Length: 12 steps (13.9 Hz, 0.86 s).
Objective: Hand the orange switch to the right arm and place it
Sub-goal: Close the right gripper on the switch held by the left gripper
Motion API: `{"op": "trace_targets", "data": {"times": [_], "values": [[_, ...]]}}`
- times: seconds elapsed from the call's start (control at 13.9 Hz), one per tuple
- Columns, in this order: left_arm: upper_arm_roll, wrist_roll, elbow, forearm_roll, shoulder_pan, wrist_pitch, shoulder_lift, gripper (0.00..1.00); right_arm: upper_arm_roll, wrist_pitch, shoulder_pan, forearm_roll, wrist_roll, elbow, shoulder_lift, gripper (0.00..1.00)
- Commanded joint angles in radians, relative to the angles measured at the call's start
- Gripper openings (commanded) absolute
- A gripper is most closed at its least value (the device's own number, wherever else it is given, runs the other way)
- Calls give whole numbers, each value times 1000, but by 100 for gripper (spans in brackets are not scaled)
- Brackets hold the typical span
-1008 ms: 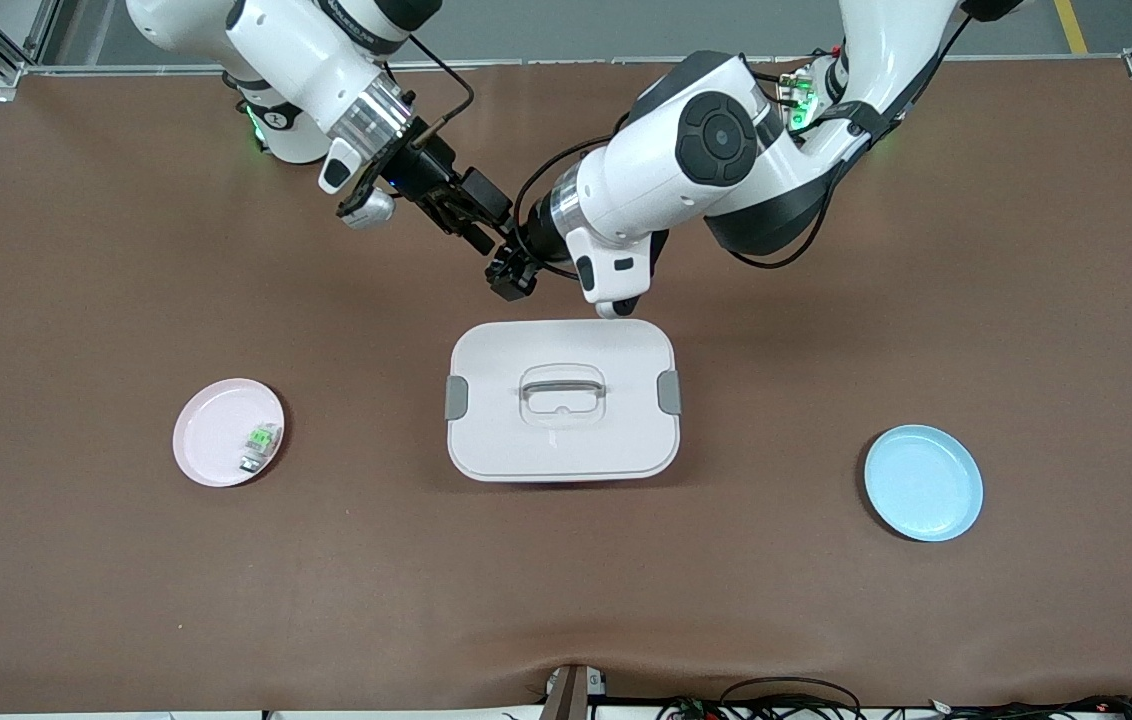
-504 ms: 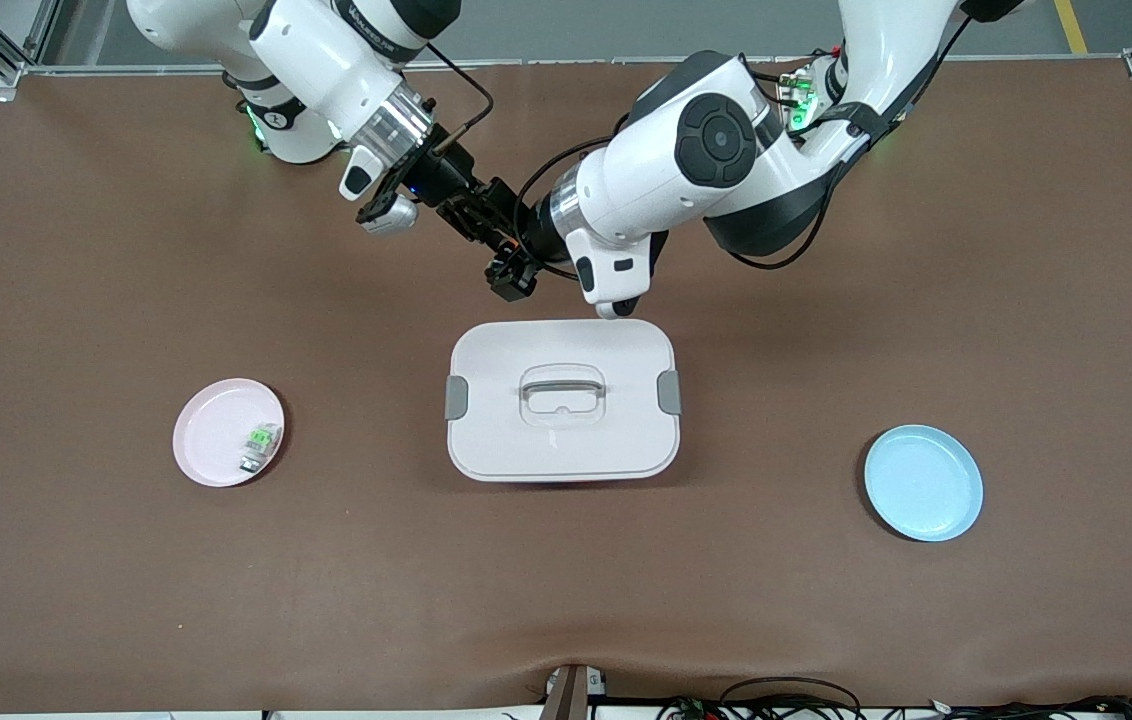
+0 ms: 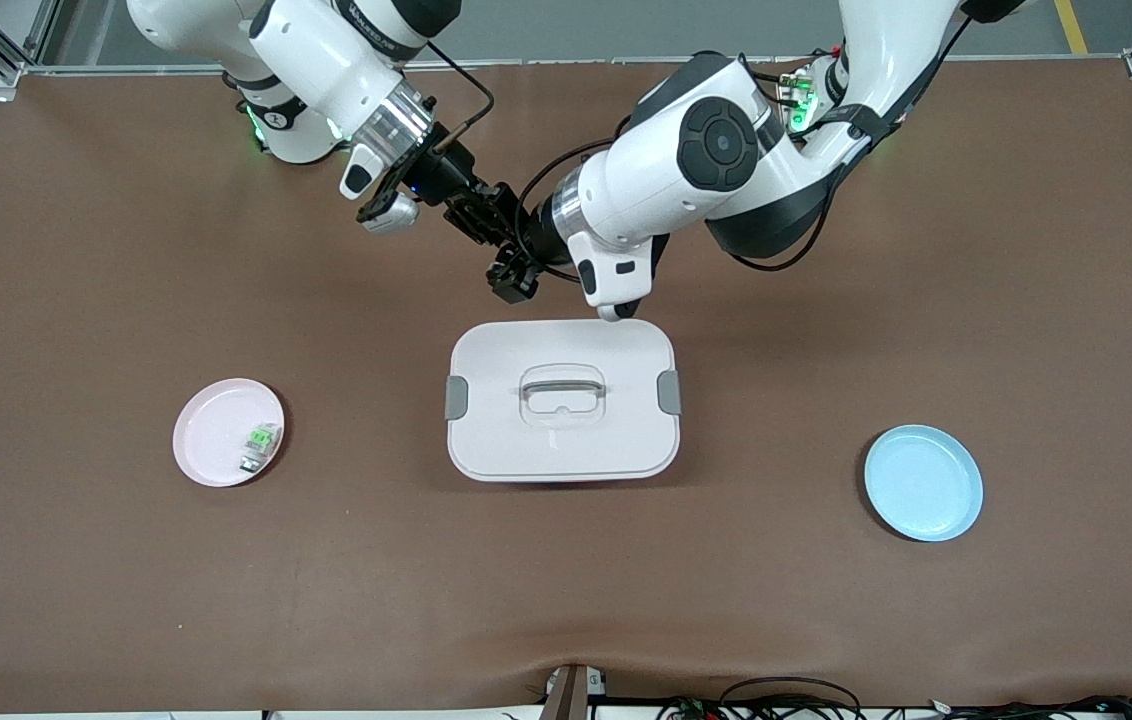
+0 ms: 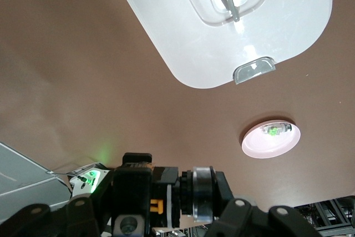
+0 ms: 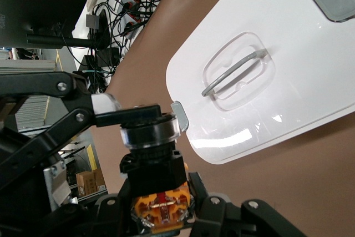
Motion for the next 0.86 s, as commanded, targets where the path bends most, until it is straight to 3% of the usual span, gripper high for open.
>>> {"op": "trace_targets", "data": {"times": [0.0, 0.07, 0.43, 0.65, 0.79], "values": [[5, -19, 15, -14, -14, 0, 3, 69, -9, 0, 19, 26, -1, 20, 5, 0], [5, -16, 15, -8, -14, -3, 0, 100, -9, -2, 19, 26, -3, 20, 7, 0], [10, -13, 18, -3, 12, -58, -29, 100, -13, -29, 8, 17, -38, 20, 8, 0], [8, -9, 17, 38, 55, -95, -58, 100, -18, -130, -30, 12, -232, 23, 7, 0], [9, -5, 18, 133, 71, -132, -60, 100, -19, -201, -67, 10, -364, 20, 7, 0]]}}
